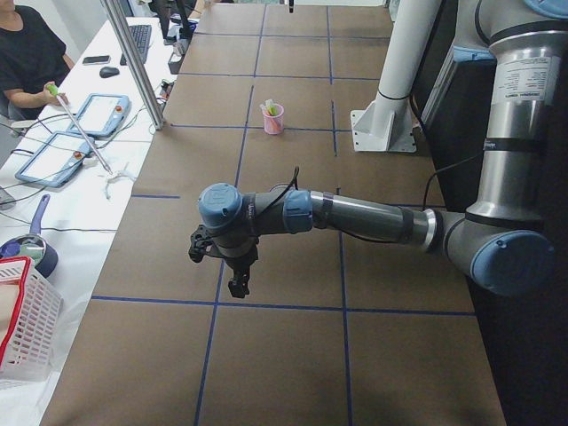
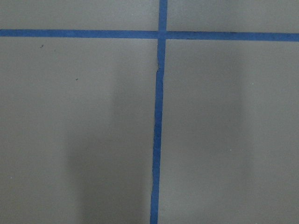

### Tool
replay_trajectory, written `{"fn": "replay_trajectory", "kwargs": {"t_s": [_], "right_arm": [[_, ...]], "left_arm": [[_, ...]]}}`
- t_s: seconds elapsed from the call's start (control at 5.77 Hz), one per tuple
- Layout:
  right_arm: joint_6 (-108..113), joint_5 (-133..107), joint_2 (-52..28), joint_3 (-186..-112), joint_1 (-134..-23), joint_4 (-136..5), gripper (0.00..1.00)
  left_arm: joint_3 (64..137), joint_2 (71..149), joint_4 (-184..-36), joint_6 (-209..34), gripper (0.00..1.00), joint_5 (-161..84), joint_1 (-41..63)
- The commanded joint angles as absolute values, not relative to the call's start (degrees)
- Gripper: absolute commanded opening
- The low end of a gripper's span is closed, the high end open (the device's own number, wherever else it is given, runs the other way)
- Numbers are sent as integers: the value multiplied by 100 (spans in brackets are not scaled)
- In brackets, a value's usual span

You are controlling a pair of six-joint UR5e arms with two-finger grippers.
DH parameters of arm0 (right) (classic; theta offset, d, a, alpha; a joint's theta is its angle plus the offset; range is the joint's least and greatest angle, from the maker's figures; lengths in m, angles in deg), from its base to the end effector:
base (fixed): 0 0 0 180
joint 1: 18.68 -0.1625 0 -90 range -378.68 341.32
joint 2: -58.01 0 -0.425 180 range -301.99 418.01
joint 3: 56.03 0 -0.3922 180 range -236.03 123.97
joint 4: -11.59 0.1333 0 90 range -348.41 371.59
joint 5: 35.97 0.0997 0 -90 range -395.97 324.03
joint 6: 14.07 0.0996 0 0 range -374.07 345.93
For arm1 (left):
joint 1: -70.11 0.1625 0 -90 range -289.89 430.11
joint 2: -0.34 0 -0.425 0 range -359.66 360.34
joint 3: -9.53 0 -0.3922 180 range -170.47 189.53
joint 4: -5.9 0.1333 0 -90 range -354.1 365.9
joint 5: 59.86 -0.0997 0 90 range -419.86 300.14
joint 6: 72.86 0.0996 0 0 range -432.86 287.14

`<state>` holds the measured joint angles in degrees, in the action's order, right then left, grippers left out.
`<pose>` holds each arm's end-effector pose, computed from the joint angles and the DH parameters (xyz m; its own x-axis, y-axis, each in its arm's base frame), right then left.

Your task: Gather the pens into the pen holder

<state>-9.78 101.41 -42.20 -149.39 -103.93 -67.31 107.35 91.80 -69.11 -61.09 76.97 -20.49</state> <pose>0.0251 -0.4220 0.6874 0.6746 -0.0358 0.7373 0.0322 0.9993 0.0190 -0.0658 -0.4897 0.6018 0.6711 0.1249 -0.7307 -0.1292 0.9903 0.0506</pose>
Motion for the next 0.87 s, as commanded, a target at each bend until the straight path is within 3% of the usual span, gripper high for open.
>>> {"fn": "replay_trajectory", "kwargs": {"t_s": [0.0,0.17,0.69], "right_arm": [[-1516,10036,-4201,-15069,-10419,-7214,100],[-1896,10017,-4201,-15391,-10698,-7826,100],[-1961,9754,-4226,-15561,-10859,-7894,100]], "left_arm": [[10657,9166,-6950,-6214,100,7891,-2051],[10743,9078,-7012,-6214,100,7935,-2042],[10727,9051,-7364,-6223,100,7839,-2016]]}}
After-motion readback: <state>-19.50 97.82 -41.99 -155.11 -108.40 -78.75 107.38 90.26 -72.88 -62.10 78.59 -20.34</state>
